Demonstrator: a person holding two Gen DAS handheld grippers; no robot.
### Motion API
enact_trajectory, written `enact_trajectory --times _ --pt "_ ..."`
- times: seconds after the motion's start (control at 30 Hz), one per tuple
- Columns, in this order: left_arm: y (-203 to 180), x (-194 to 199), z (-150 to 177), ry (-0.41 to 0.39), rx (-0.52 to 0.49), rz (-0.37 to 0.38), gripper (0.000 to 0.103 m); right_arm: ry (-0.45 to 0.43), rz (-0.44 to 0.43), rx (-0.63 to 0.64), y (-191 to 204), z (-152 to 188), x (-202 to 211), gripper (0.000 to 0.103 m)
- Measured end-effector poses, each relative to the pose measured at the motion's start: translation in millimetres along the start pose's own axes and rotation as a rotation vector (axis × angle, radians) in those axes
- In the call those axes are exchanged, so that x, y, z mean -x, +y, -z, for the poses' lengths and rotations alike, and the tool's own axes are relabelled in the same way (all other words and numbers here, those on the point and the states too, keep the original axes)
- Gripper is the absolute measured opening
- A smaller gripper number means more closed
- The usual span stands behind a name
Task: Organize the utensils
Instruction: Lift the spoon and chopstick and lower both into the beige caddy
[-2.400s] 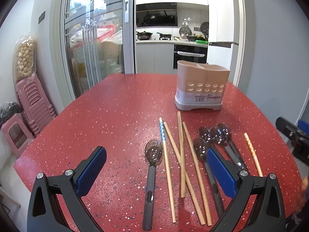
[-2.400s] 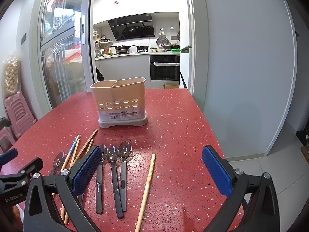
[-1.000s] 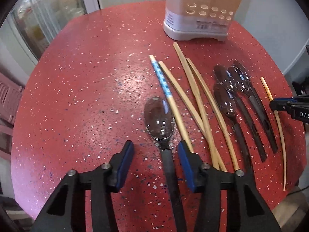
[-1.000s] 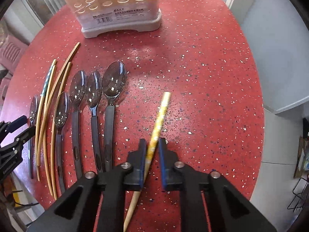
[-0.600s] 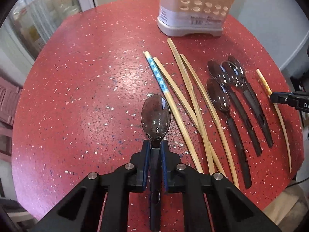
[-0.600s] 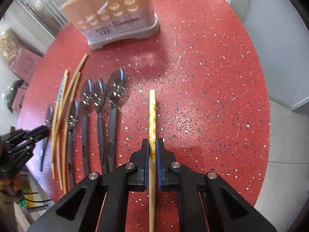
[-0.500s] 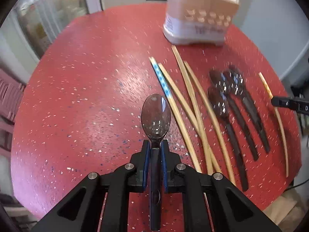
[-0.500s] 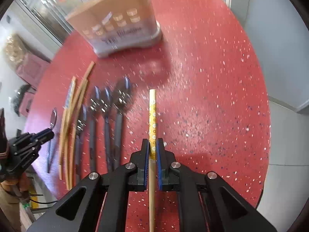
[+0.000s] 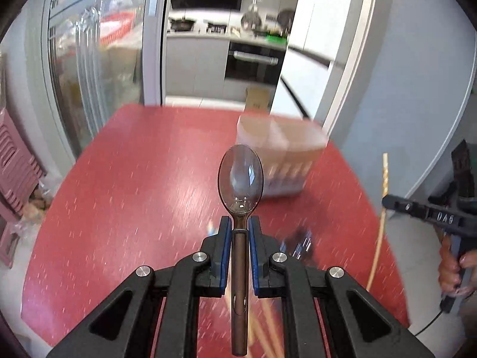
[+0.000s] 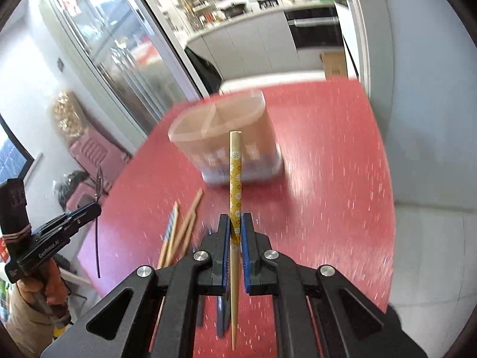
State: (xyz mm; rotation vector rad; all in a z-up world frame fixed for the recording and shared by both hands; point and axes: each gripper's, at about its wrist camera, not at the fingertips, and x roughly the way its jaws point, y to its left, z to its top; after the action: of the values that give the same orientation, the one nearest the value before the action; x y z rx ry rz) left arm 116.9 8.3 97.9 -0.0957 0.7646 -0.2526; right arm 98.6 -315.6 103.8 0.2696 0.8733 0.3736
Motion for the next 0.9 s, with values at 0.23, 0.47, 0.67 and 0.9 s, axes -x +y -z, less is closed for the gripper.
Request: enact_trajectory --times 0.23,0.47,0.67,0.9 --pt "-13 -10 -65 -0.129 0.036 0.033 0.04 -0.133 0.0 0.036 20 -75 11 0.008" --pt "-18 -40 -120 -0.256 0.075 0.045 0.04 -0.286 0.031 0.086 42 -146 14 0.008" --pt "-22 -80 -146 -0.307 0.09 0.045 0.04 -0.364 0.06 0.159 62 -180 -9 0.008" --pt "-20 -126 -152 -0.335 0.1 0.045 0.04 -0.405 0.084 0.233 63 -192 -56 0.008"
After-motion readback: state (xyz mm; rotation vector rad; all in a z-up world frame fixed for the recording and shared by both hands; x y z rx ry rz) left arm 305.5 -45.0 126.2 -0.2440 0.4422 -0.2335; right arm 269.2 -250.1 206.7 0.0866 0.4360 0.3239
